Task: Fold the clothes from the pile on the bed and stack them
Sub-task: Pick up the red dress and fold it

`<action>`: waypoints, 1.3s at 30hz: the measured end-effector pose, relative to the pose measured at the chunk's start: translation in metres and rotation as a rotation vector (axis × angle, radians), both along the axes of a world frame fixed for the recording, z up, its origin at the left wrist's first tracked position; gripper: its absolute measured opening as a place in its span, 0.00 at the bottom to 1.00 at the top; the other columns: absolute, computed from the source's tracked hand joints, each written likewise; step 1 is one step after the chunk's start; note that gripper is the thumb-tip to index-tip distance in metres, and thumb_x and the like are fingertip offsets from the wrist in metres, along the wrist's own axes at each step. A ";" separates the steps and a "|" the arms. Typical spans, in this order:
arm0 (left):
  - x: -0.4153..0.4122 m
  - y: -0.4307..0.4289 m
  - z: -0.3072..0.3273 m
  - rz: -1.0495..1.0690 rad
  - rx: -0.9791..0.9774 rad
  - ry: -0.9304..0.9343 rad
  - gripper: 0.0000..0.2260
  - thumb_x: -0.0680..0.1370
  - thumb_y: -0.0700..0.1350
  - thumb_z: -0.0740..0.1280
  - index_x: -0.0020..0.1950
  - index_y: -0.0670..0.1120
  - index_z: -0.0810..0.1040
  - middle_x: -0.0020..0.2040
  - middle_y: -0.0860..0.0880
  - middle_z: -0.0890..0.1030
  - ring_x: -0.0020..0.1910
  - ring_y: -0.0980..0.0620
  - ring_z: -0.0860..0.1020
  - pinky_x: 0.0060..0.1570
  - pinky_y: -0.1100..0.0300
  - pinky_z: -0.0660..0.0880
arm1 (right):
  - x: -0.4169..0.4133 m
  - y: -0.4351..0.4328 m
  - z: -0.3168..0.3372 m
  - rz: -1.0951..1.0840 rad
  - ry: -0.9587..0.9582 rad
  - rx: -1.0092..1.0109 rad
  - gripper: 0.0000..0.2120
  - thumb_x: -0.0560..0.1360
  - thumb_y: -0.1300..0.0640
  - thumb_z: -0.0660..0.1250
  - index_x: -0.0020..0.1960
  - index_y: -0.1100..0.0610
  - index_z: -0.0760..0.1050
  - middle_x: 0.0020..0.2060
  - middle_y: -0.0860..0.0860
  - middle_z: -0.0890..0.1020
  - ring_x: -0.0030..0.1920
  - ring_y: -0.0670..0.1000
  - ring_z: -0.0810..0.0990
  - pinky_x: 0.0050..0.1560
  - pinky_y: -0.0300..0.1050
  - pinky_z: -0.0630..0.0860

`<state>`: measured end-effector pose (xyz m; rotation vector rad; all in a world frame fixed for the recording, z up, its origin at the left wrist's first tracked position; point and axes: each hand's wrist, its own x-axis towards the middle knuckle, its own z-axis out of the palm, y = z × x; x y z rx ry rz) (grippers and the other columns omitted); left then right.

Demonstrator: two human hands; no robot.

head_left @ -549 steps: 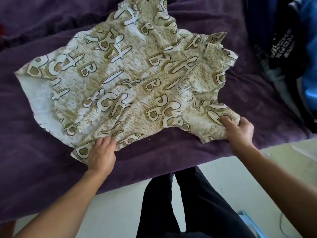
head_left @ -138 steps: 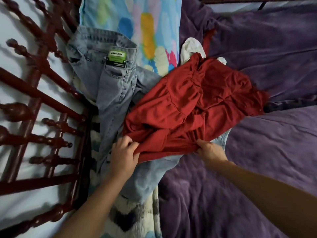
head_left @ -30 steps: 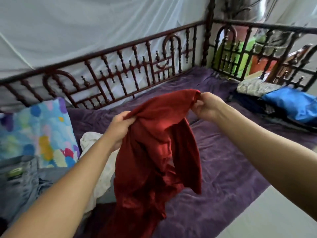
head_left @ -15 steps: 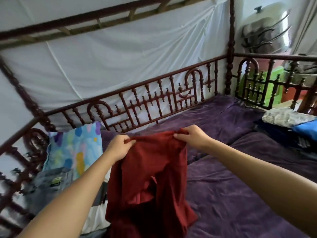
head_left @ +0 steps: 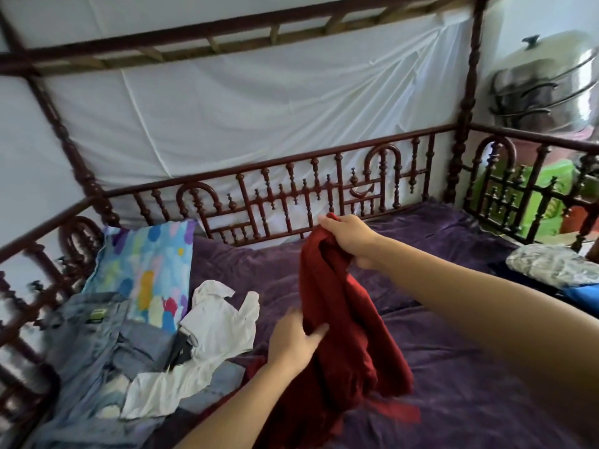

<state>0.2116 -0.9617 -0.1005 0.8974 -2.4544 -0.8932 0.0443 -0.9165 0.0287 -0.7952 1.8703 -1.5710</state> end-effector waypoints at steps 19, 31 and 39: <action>0.002 -0.088 0.132 -0.173 -0.891 -0.402 0.37 0.70 0.50 0.67 0.75 0.57 0.52 0.62 0.49 0.68 0.57 0.46 0.75 0.47 0.51 0.74 | -0.068 0.048 0.032 -0.159 0.685 0.086 0.28 0.69 0.33 0.67 0.38 0.60 0.74 0.28 0.47 0.72 0.29 0.45 0.71 0.32 0.44 0.66; 0.052 -0.219 0.215 0.122 0.047 0.369 0.14 0.75 0.28 0.58 0.48 0.43 0.79 0.41 0.43 0.80 0.43 0.47 0.75 0.37 0.61 0.70 | 0.000 0.016 0.058 0.112 0.892 0.129 0.16 0.73 0.42 0.70 0.41 0.56 0.80 0.31 0.50 0.80 0.31 0.46 0.76 0.35 0.46 0.72; 0.141 -0.252 0.317 -0.158 -0.325 -0.163 0.21 0.58 0.56 0.81 0.47 0.59 0.78 0.41 0.57 0.82 0.41 0.56 0.81 0.40 0.60 0.76 | 0.022 -0.034 0.153 -0.147 0.610 -0.128 0.14 0.76 0.46 0.67 0.40 0.57 0.76 0.30 0.55 0.70 0.30 0.50 0.68 0.30 0.44 0.62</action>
